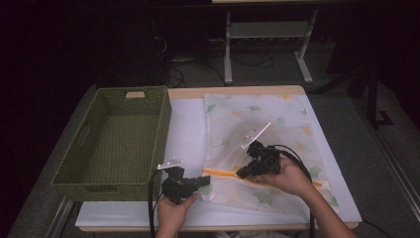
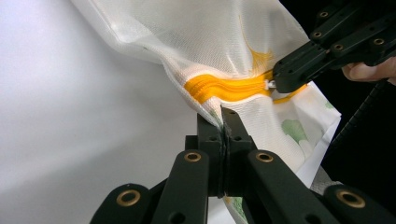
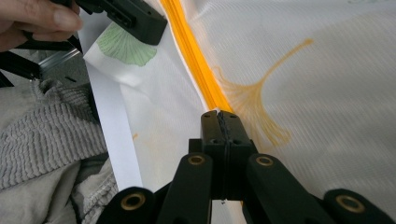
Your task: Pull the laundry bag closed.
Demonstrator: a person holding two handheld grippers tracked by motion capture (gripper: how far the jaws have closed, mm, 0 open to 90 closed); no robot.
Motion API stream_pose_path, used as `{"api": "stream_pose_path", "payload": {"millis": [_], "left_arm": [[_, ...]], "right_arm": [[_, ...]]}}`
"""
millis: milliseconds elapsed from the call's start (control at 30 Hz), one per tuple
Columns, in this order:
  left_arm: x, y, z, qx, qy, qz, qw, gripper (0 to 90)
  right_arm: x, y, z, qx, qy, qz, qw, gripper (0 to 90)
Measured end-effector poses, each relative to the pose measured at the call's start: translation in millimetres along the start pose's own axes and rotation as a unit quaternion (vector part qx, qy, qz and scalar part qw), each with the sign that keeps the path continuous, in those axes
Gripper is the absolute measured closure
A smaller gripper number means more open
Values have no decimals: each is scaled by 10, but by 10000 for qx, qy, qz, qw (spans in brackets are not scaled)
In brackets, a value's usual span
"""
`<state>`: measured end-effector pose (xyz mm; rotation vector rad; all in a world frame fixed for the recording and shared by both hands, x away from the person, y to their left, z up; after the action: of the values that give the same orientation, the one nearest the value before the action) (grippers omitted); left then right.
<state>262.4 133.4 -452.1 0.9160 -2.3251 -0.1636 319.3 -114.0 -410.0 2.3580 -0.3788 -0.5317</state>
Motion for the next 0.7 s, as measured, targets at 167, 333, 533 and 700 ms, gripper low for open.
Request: {"api": "stream_pose_path", "payload": {"millis": [167,333,533,700], "left_arm": [[6,-5,-9,-52,-67,-33,10000,889],[6,-8,4,-90,-115,-57,9999,889],[2,-5,5,-117,-143,-68,9998,889],[11,-7,14,-139,-225,-105,9996,889]], "right_arm": [[21,68,54,28,-54,61,10000,900],[34,130,88,67,-119,66,9999,900],[53,194,118,88,-103,149,9998,899],[60,253,153,104,-157,189,9996,899]]}}
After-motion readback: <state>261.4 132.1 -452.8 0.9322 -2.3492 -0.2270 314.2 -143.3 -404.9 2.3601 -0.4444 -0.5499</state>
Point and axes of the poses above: each handheld gripper's, and its own axes: y roughly backward along the jaws, z roughly out of its underside, x roughly to its right, the point moved 2 cm from there along -y, roughly forward along the jaws, and after that the axes turned 12 degrees about x, right-handed, at the moved point
